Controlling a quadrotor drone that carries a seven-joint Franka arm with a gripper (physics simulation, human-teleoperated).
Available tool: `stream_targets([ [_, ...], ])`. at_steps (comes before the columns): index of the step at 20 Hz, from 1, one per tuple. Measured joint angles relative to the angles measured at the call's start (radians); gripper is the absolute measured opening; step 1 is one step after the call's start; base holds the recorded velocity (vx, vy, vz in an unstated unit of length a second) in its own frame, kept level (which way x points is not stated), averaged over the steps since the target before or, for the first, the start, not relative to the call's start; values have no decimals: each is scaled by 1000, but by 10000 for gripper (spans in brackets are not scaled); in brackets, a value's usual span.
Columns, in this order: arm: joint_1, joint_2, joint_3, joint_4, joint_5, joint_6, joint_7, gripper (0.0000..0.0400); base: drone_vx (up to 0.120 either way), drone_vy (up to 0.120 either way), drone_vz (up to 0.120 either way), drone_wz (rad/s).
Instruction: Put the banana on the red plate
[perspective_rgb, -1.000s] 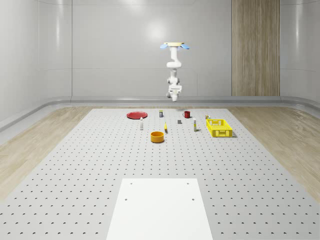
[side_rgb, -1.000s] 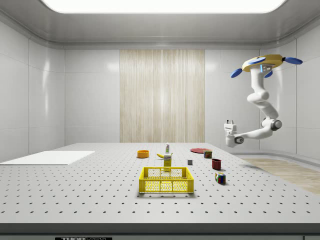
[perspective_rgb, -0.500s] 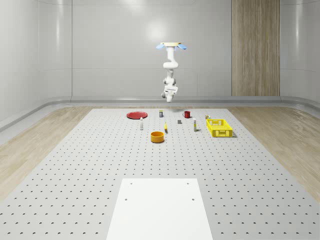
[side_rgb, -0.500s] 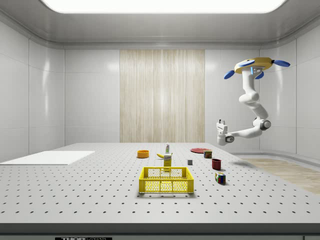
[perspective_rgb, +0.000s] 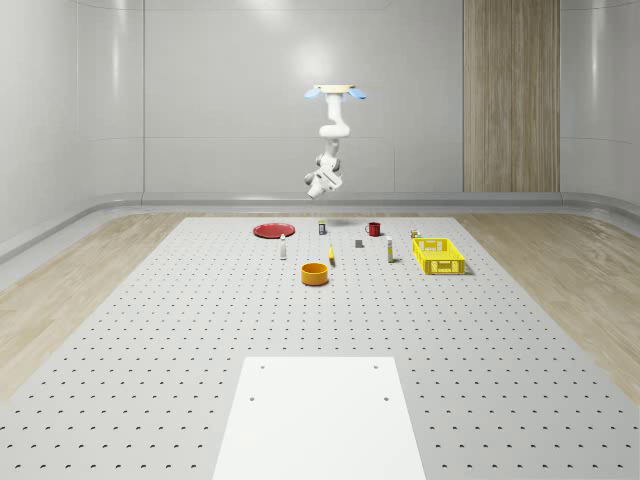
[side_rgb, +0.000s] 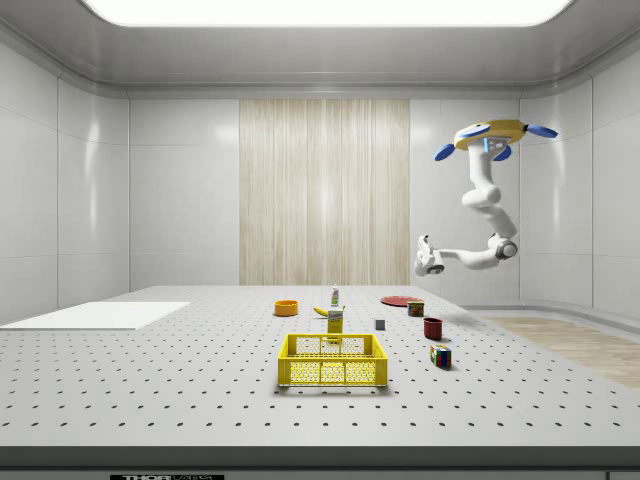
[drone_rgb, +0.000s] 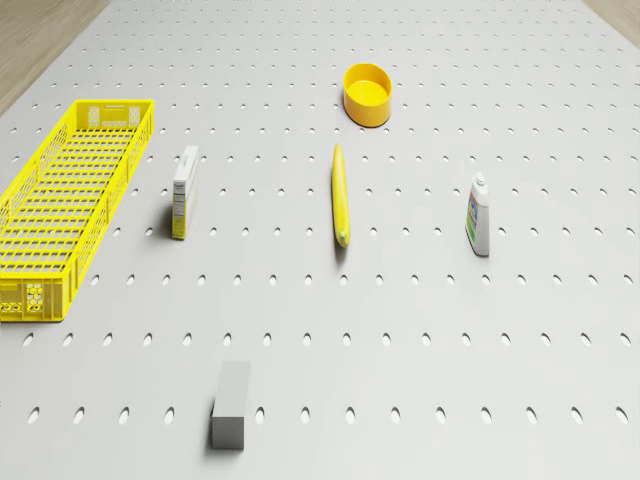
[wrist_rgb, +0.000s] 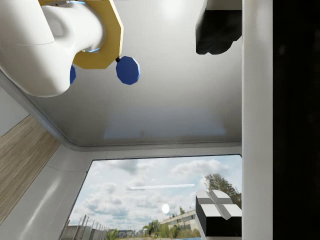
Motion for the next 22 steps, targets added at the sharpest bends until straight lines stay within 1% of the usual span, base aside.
stream_targets([
  [2,-51,-22,124,-97,-199,9,44,400,120,0,0,0],
  [5,-155,-64,315,-289,-539,9,145,400,120,0,0,0],
  [7,-246,-93,428,-415,-759,-12,232,400,120,0,0,0],
  [10,-407,-134,561,-554,-1025,-73,365,400,120,0,-120,0],
  [13,-561,-172,654,-628,-1192,-144,475,400,120,0,-120,0],
  [16,-678,-206,715,-662,-1282,-198,553,400,120,0,-120,0],
  [19,-758,-235,753,-677,-1327,-231,606,400,120,0,-120,0],
  [22,-810,-260,779,-683,-1347,-247,640,400,120,-120,-120,0],
])
